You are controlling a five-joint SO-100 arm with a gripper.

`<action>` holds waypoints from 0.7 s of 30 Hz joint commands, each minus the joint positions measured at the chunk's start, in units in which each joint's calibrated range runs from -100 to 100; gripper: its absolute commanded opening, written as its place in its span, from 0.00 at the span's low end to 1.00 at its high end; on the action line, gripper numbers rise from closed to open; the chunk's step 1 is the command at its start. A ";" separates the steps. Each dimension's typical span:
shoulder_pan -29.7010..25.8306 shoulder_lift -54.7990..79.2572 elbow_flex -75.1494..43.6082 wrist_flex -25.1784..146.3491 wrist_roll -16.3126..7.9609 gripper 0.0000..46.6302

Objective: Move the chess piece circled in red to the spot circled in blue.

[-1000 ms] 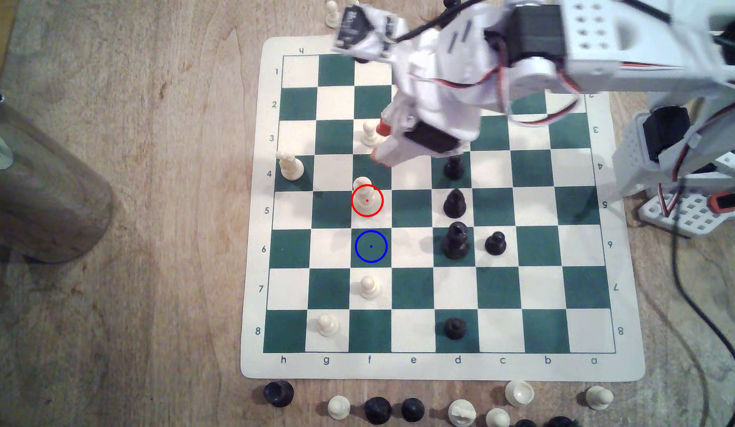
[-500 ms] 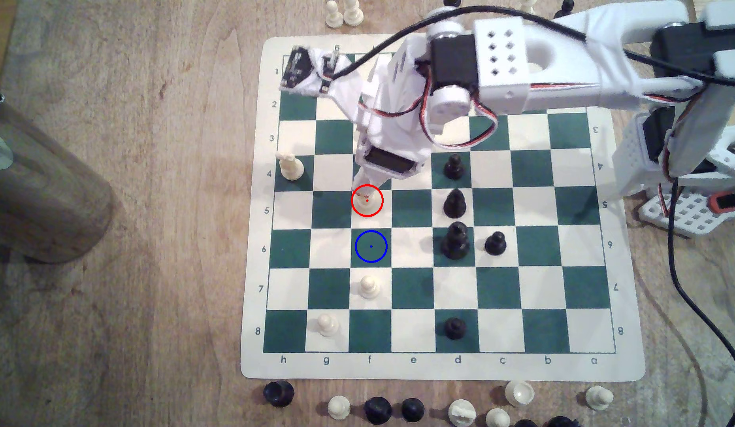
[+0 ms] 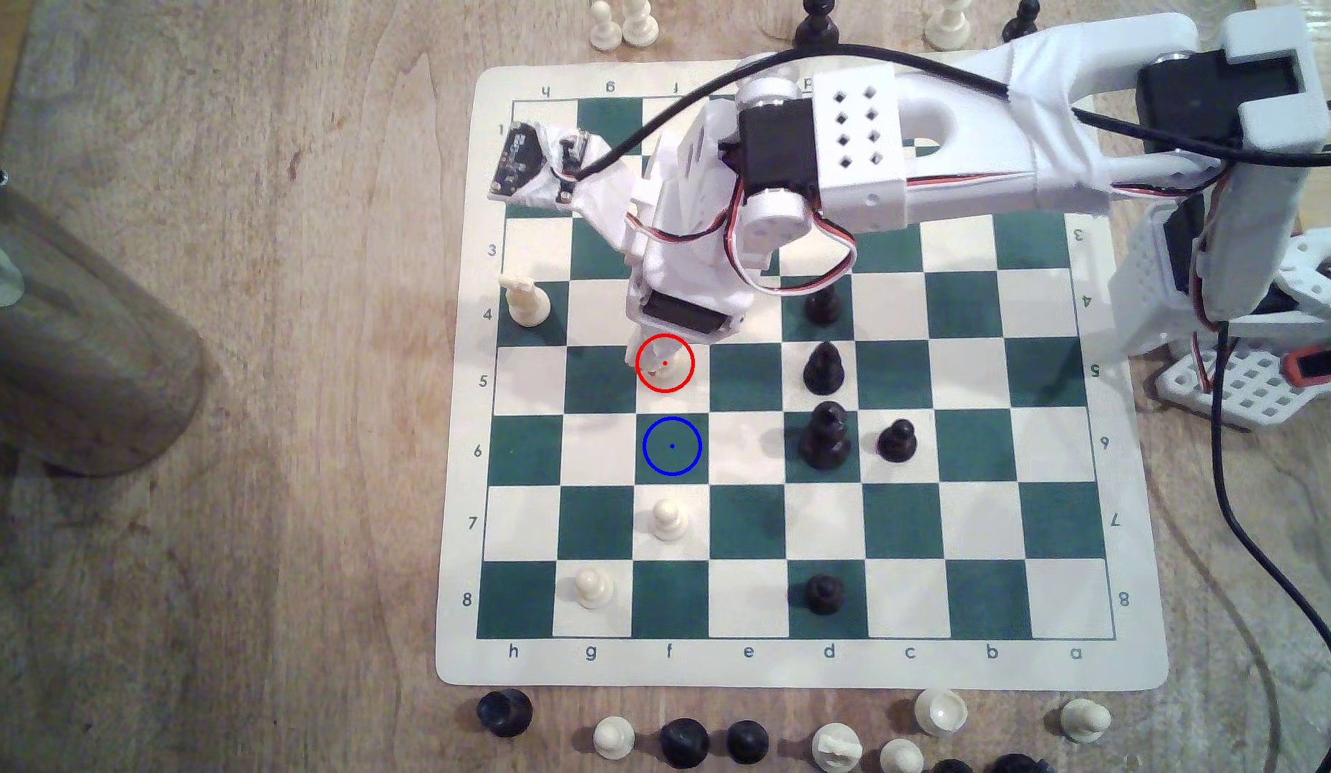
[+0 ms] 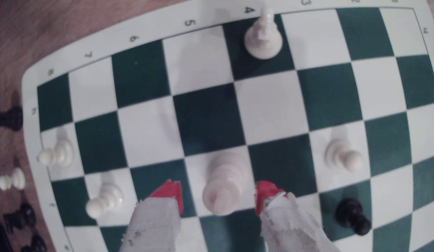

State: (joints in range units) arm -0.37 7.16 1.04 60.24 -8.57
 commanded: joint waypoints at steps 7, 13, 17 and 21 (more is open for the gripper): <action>-0.14 0.05 -3.58 -0.94 0.20 0.33; -0.37 1.16 -2.76 -1.11 0.20 0.31; -0.61 1.58 -2.67 -1.19 0.15 0.31; -0.84 1.83 -2.58 -1.60 -0.10 0.31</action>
State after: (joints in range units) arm -0.88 10.35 1.04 59.92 -8.57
